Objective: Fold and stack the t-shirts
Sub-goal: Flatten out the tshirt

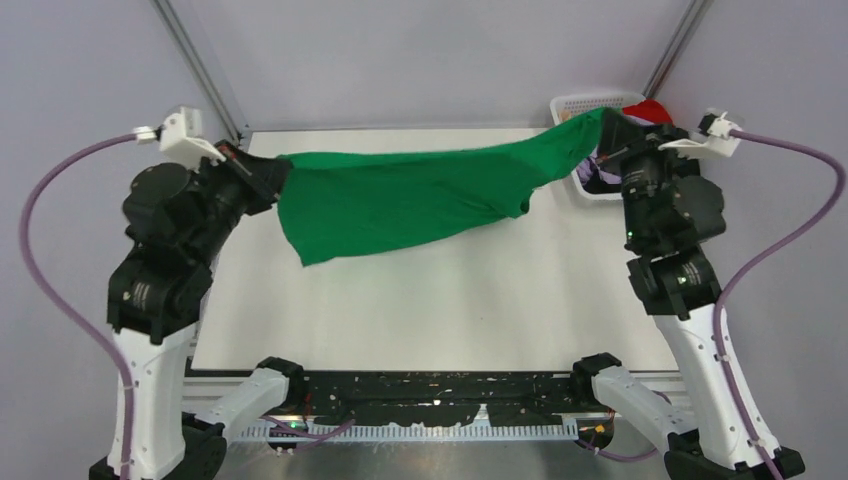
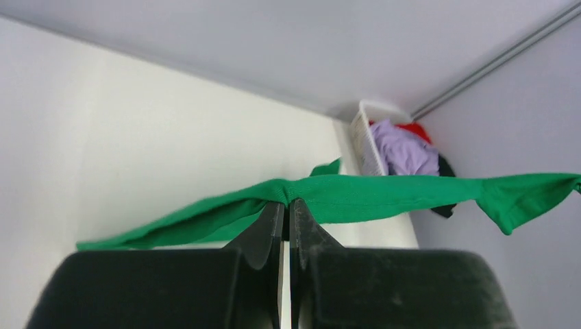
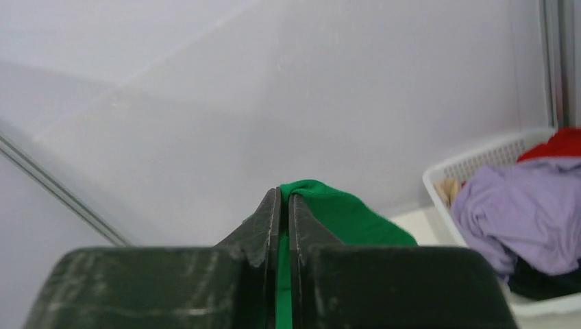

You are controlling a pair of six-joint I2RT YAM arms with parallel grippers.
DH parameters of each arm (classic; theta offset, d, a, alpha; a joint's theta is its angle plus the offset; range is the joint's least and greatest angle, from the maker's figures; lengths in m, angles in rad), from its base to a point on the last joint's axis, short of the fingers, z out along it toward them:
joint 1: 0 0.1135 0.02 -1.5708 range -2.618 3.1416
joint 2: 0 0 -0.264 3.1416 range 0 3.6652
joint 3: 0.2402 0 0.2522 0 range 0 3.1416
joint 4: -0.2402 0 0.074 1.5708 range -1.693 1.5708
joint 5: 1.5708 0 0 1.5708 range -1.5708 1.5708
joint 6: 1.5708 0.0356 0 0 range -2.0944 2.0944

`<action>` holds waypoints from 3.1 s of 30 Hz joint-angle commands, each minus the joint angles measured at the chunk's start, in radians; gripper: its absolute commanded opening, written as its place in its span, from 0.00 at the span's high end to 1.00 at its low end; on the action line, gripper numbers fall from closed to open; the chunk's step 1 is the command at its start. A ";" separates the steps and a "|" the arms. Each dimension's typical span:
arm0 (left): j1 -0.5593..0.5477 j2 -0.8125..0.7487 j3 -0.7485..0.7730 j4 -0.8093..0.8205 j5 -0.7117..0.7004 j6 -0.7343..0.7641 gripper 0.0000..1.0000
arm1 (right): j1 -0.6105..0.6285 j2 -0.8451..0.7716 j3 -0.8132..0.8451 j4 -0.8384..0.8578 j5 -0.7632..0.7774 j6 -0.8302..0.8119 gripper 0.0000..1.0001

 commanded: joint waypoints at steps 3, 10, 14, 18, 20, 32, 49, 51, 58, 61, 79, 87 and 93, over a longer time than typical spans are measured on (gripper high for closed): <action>0.006 -0.075 0.202 -0.007 -0.134 0.061 1.00 | -0.004 -0.045 0.239 0.024 0.016 -0.171 0.95; 0.006 -0.099 0.413 -0.102 -0.112 0.115 1.00 | -0.005 -0.055 0.531 -0.151 -0.135 -0.229 0.95; 0.006 -0.135 0.484 -0.127 -0.090 0.132 1.00 | -0.004 -0.075 0.658 -0.250 -0.202 -0.242 0.95; 0.006 -0.182 0.482 -0.117 -0.081 0.142 1.00 | -0.004 -0.101 0.729 -0.286 -0.245 -0.256 0.95; 0.006 -0.199 0.466 -0.106 -0.085 0.147 1.00 | -0.004 -0.112 0.736 -0.292 -0.250 -0.263 0.95; 0.007 -0.062 0.218 -0.016 -0.299 0.162 1.00 | -0.004 -0.110 0.433 -0.228 -0.008 -0.409 0.95; 0.139 1.059 0.239 0.093 -0.370 0.141 1.00 | -0.042 0.722 0.025 0.090 -0.031 -0.168 0.95; 0.140 1.174 0.387 0.037 -0.367 0.127 1.00 | -0.042 0.850 0.087 0.101 -0.058 -0.151 0.95; 0.152 1.279 0.490 0.101 -0.336 0.124 0.96 | -0.042 1.064 0.273 0.088 -0.075 -0.129 0.95; 0.169 1.291 0.491 0.135 -0.296 0.107 0.91 | -0.042 1.113 0.334 0.058 -0.084 -0.110 0.95; 0.306 1.418 0.667 0.364 0.035 -0.171 0.00 | -0.109 1.572 1.044 -0.211 -0.347 0.201 0.02; 0.295 1.181 0.457 0.185 0.062 -0.053 0.00 | -0.064 1.222 0.559 -0.181 -0.342 0.031 0.05; 0.287 0.929 0.002 0.339 0.157 -0.047 0.00 | 0.023 1.043 0.299 -0.134 -0.304 -0.004 0.05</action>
